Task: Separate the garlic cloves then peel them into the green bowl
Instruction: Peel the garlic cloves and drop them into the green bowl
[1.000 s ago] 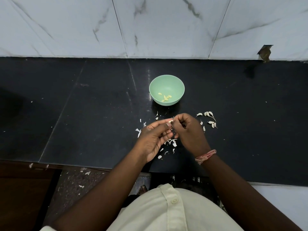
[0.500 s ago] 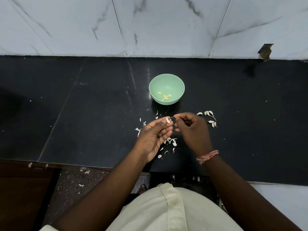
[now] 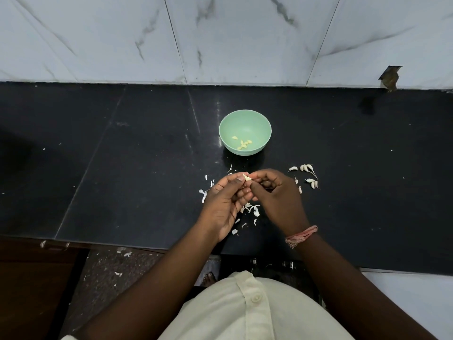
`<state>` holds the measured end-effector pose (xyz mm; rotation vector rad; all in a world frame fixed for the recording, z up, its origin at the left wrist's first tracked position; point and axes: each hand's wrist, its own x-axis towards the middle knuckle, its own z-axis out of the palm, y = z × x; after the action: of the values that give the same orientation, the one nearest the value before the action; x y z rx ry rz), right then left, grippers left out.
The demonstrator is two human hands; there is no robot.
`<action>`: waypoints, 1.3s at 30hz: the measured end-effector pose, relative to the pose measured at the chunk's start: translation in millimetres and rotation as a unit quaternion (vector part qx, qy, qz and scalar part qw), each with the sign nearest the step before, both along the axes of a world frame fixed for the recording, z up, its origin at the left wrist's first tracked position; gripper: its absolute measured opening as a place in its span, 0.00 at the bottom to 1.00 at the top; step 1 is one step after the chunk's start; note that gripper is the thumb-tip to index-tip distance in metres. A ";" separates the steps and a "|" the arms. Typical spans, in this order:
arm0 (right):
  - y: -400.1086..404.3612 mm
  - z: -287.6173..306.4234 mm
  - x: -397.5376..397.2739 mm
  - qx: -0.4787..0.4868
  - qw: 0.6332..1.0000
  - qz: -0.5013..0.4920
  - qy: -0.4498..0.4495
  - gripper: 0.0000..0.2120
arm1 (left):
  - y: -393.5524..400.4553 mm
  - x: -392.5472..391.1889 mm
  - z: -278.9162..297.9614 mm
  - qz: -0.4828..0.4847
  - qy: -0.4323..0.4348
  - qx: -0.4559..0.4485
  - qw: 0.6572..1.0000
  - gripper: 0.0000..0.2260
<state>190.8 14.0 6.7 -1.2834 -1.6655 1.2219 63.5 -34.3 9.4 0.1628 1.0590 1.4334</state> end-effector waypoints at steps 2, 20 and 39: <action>-0.5 0.4 0.6 0.002 1.000 -0.006 -0.004 0.06 | -0.3 -0.3 0.1 -0.004 0.053 0.011 0.999 0.07; -1.7 5.3 -6.4 -0.043 0.997 0.003 0.066 0.03 | 3.5 -4.5 4.6 0.035 0.152 0.015 0.988 0.06; 0.8 13.3 -13.6 -0.100 0.986 -0.012 0.131 0.02 | 3.4 2.2 10.7 0.024 0.228 -0.049 0.972 0.06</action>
<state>177.2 14.7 20.1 -1.1959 -1.3644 1.5046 65.8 -30.9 20.1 0.4120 1.5135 1.4178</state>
